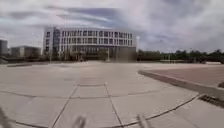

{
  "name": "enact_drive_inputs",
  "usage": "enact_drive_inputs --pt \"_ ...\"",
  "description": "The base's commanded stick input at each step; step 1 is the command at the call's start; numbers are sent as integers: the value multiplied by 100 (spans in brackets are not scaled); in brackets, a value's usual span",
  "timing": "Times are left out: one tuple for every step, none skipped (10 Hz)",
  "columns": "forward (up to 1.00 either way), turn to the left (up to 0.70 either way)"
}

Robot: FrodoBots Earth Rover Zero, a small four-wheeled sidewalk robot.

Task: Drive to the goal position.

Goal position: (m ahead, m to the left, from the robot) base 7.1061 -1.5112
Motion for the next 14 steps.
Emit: enact_drive_inputs --pt "100 0" --pt "100 0" --pt "100 0" --pt "100 0" --pt "100 0" --pt "100 0" --pt "100 0" --pt "100 0" --pt "100 0" --pt "100 0" --pt "100 0" --pt "100 0" --pt "100 0" --pt "100 0"
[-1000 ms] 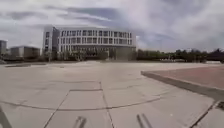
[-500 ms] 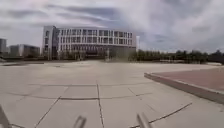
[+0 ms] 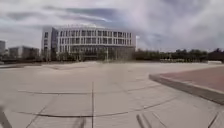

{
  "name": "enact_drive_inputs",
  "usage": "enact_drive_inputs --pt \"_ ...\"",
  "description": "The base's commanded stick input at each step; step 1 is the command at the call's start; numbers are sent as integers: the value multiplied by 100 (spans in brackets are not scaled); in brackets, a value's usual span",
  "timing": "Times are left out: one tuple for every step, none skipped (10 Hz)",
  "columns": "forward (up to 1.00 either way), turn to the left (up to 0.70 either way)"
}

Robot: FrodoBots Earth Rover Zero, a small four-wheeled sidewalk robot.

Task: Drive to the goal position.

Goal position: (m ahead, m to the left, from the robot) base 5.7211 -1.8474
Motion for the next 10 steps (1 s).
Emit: enact_drive_inputs --pt "100 0" --pt "100 0" --pt "100 0" --pt "100 0" --pt "100 0" --pt "100 0" --pt "100 0" --pt "100 0" --pt "100 0" --pt "100 0"
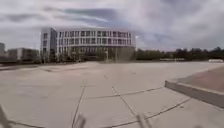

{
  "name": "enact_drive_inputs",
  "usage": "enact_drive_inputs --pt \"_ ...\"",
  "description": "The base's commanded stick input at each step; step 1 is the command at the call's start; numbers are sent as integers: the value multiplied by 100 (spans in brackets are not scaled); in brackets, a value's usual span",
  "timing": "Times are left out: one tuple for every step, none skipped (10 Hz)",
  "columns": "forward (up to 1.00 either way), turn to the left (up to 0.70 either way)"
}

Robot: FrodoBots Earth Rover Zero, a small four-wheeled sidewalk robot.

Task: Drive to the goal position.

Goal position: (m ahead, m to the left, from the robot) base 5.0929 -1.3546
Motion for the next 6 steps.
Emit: enact_drive_inputs --pt "100 -17" --pt "100 -27" --pt "100 -27" --pt "100 -27" --pt "100 -27" --pt "100 -27"
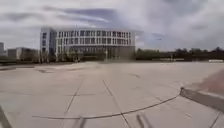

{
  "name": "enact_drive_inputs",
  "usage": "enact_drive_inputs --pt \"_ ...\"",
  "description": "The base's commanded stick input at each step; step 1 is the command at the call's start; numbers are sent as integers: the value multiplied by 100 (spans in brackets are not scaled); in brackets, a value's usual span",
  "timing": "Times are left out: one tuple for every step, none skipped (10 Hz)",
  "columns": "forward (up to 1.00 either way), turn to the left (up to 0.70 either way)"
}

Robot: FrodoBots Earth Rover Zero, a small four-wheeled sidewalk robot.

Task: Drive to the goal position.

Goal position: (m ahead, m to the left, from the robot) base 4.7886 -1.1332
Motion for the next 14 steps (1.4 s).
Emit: enact_drive_inputs --pt "100 -27" --pt "100 -27" --pt "100 -27" --pt "100 -27" --pt "100 -27" --pt "100 -27" --pt "100 -27" --pt "100 -27" --pt "100 -27" --pt "100 -27" --pt "100 -27" --pt "100 -27" --pt "100 -27" --pt "100 -27"
